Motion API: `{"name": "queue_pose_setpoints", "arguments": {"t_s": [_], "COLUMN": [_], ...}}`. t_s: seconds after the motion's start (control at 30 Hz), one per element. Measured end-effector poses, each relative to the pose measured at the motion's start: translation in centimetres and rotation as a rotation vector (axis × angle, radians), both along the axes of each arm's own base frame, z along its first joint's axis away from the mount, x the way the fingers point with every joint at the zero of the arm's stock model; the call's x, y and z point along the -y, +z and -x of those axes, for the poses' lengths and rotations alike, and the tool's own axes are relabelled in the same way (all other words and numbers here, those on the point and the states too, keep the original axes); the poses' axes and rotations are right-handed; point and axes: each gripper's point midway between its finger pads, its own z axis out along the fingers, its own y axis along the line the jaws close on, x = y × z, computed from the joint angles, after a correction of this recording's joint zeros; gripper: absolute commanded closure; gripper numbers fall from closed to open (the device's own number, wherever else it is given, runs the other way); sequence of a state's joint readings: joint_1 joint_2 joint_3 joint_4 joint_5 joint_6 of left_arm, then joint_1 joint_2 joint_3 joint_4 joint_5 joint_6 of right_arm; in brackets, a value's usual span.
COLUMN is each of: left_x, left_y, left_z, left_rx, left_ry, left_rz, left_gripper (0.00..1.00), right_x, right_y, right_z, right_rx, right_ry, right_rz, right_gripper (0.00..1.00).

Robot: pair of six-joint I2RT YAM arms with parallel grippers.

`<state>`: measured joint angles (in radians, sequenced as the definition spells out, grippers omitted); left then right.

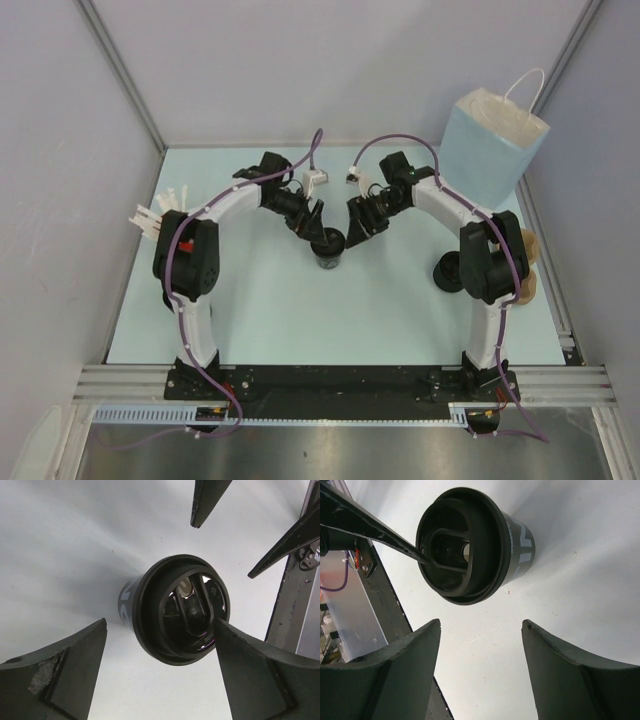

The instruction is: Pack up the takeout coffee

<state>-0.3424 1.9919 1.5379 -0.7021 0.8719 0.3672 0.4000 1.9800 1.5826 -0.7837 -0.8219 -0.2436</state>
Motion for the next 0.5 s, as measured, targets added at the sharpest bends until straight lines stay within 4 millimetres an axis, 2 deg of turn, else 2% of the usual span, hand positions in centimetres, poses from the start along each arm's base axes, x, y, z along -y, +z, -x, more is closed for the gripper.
{"name": "queue_pose_setpoints", "arguments": {"t_s": [0.03, 0.3, 0.33, 0.5], "left_x": [0.0, 0.3, 0.3, -0.2], "left_y": [0.2, 2.2, 2.3, 3.0], "left_z": [-0.1, -1.5, -1.6, -2.4], "left_rx": [0.004, 0.045, 0.047, 0.073], "left_ry": [0.000, 0.003, 0.006, 0.024], "left_rz": [0.004, 0.049, 0.051, 0.048], "left_gripper": [0.01, 0.01, 0.01, 0.00], "right_x": [0.0, 0.3, 0.4, 0.8], "right_y": [-0.1, 0.0, 0.0, 0.3], "right_z": [0.0, 0.0, 0.0, 0.1], "right_rx": [0.002, 0.007, 0.009, 0.028], "right_ry": [0.000, -0.003, -0.004, 0.000], "right_rz": [0.002, 0.001, 0.001, -0.002], "right_gripper": [0.28, 0.26, 0.21, 0.16]}}
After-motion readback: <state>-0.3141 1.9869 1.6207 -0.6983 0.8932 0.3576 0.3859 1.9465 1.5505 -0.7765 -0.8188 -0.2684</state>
